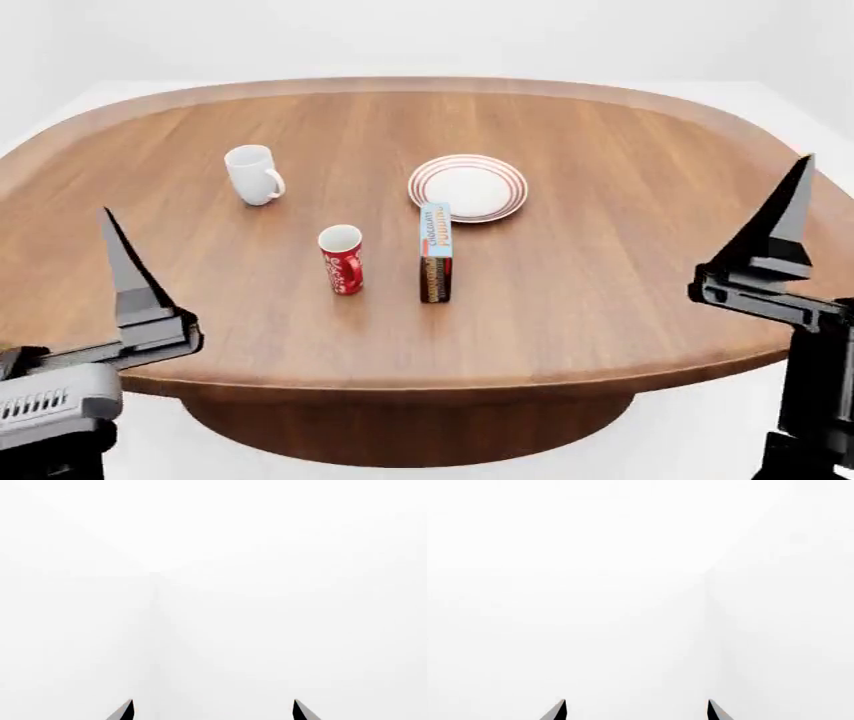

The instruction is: Pick up the white mug and put it on the plate, and put the chocolate pudding to the right of the plate.

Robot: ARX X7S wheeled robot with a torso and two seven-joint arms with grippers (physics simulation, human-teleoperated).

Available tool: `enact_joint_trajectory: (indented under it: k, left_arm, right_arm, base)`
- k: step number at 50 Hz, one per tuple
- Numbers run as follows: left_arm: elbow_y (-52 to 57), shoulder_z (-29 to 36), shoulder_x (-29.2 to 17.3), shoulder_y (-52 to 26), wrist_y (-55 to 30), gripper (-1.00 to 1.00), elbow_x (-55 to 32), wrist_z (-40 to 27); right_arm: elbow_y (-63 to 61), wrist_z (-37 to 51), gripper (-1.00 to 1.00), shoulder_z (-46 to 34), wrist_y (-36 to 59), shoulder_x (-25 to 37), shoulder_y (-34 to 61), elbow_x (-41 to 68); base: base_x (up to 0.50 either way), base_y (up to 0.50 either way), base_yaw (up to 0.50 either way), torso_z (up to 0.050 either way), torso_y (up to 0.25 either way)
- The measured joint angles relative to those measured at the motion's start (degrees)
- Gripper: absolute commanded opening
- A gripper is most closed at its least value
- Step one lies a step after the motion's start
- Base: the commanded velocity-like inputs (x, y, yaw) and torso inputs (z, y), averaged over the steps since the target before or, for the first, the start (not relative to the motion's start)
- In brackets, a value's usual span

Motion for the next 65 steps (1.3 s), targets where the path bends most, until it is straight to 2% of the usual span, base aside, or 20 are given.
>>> enact_joint_trajectory:
  k: [13,25,65]
  left_arm:
    - [7.31,-9.31,-0.6,0.38,1.0,1.0,-3.55,-3.14]
    - [10.21,-15.0,-1.0,1.05,2.07,1.0,-6.62,-5.39]
    - [10.9,-14.28,-3.75,2.08,2.58,1.0,-7.98,-8.93]
  right_arm:
    - [-7.79,1.13,1.0,5.35,-5.34,1.34,1.74,2.59]
    - [-10.85,0.47,1.0,6.57,-10.42,1.7,1.76,3.68]
    - [-11.79,-3.67,1.0,-0.89,-13.19,4.55,-1.0,0.77]
  base:
    - [0.03,-0.02,0.0,0.0,0.0]
    - [0.48,-0.25,0.0,0.0,0.0]
    - [0.5,-0.04,0.0,0.0,0.0]
